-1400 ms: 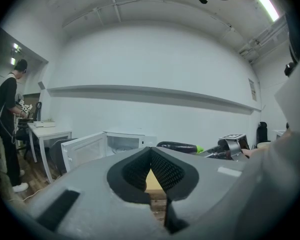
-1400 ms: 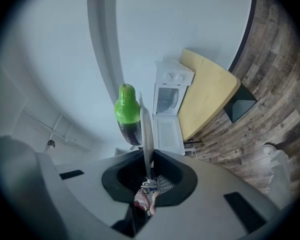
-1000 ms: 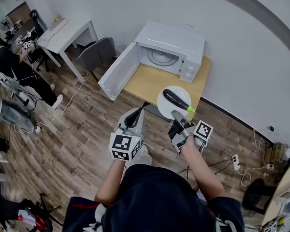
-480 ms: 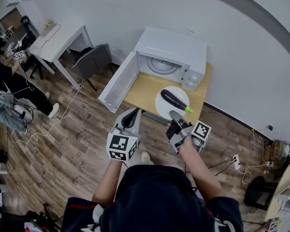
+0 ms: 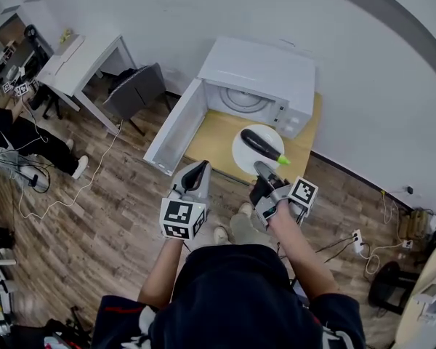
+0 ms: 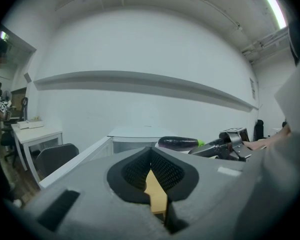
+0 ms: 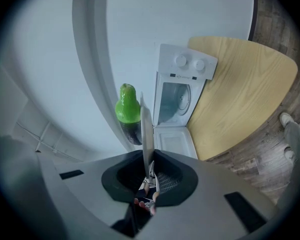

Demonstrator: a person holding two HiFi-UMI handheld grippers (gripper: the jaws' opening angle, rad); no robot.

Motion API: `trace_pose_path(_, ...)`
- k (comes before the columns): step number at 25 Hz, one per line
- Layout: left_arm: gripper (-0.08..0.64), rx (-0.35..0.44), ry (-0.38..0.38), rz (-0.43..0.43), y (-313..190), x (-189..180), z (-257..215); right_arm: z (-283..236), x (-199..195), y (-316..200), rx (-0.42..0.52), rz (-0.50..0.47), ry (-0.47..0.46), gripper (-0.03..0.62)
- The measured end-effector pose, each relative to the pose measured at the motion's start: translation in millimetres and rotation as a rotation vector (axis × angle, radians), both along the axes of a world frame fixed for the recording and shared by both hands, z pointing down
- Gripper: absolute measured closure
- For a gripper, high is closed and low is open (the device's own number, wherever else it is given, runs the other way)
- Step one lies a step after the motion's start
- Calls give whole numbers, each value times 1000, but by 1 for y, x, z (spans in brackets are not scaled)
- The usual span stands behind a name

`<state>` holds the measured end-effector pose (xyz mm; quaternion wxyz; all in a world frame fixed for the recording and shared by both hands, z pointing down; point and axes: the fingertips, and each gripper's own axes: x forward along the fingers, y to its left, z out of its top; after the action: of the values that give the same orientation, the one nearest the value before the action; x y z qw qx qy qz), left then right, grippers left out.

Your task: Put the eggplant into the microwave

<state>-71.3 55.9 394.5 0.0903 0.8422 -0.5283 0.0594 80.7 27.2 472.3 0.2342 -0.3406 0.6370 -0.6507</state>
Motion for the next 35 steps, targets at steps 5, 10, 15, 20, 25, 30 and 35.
trace_pose_path(5, 546, -3, -4, -1, -35, 10, -1, 5, 3, -35, -11, -14, -5, 563)
trace_pose_path(10, 546, -10, -5, -23, -72, 17, 0, 8, 7, -71, -19, -46, -4, 563)
trace_pose_path(15, 546, -25, -11, -53, -105, 27, 7, 19, 9, -104, -33, -98, 9, 563)
trace_pose_path(20, 546, -34, -20, -95, -127, 33, 11, 28, 7, -127, -41, -163, 14, 563)
trace_pose_path(25, 546, -43, -26, -123, -141, 40, 16, 38, 6, -140, -52, -207, -6, 563)
trace_pose_path(30, 546, -67, -30, -135, -149, 41, 23, 51, 7, -150, -71, -221, 6, 563)
trace_pose_path(35, 546, -82, -35, -127, -155, 34, 28, 67, 2, -155, -87, -209, 25, 563)
